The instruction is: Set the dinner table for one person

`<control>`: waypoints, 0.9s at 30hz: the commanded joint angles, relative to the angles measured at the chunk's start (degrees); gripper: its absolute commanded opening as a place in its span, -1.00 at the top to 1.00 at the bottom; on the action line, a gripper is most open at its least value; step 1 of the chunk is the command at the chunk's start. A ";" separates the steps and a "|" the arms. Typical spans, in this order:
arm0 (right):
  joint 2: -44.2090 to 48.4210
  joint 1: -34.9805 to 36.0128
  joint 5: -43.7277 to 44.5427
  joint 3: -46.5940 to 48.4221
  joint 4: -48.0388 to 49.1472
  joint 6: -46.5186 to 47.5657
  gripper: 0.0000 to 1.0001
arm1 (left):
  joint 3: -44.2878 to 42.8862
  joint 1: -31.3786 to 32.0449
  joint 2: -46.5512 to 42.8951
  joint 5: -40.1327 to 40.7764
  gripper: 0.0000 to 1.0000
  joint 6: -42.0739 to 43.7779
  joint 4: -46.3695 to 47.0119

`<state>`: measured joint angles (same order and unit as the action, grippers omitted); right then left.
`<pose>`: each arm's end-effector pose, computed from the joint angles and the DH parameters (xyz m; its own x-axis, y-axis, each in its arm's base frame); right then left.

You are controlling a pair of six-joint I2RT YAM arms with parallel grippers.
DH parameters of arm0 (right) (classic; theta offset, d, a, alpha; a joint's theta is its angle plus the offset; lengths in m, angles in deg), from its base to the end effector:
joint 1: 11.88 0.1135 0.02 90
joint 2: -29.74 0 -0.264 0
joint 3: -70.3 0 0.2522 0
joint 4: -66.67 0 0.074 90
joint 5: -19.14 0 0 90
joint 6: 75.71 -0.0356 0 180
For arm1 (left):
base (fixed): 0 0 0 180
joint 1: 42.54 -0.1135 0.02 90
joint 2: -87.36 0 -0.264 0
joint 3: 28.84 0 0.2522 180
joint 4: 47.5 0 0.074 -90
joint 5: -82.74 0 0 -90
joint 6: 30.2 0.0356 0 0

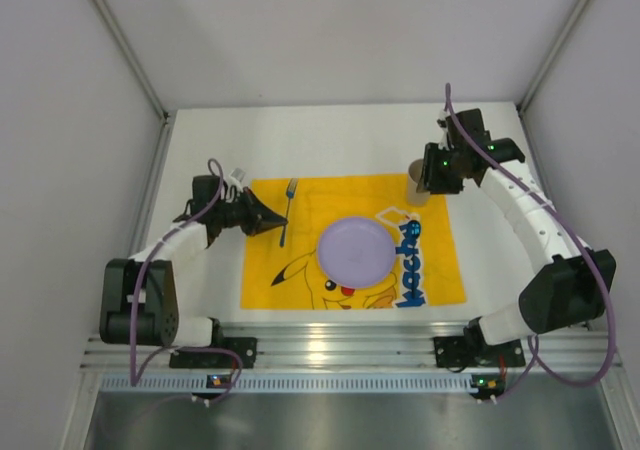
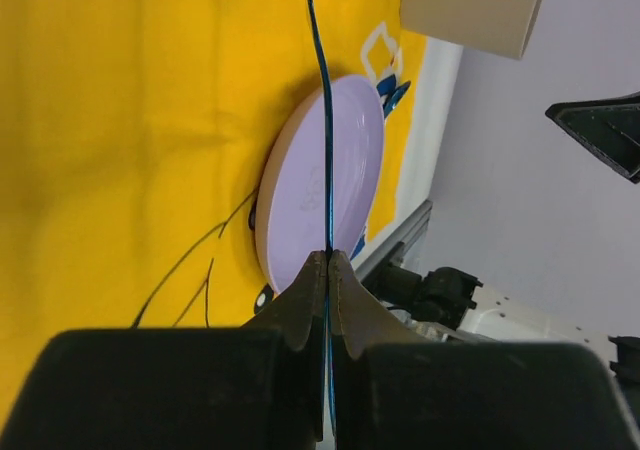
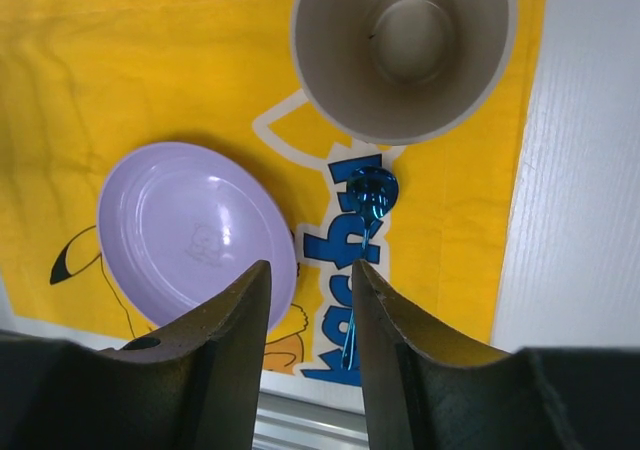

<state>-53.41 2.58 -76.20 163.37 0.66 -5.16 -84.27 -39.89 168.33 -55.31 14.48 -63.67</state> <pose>0.2877 0.0776 0.3282 -0.8573 0.1213 -0.5003 -0.0142 0.9659 0.2586 0.2776 -0.0394 0.2004 -0.8837 -0.4349 -0.1731 -0.0609 0.4734 -0.8788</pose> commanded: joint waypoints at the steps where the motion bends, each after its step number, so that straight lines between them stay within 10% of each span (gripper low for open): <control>1: 0.19 -0.57 -0.37 1.38 1.27 0.64 0.23 | 6.58 0.16 -5.55 -2.49 1.00 -7.67 7.33; 15: -2.19 -0.57 -2.65 1.73 1.62 0.11 0.29 | 20.93 0.16 -7.14 1.82 1.00 -7.50 6.90; 20: -1.31 -0.48 -2.57 0.68 1.62 0.10 0.30 | 21.81 0.24 -6.70 1.91 0.16 -7.41 6.99; 27: 0.27 -0.48 -2.30 -1.43 1.97 0.19 0.31 | 20.84 0.33 -8.19 3.23 -0.27 -7.85 5.23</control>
<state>-55.49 2.58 -78.32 162.65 0.86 -5.22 -62.70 -39.76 161.48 -52.58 7.00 -59.50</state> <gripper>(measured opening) 0.348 0.615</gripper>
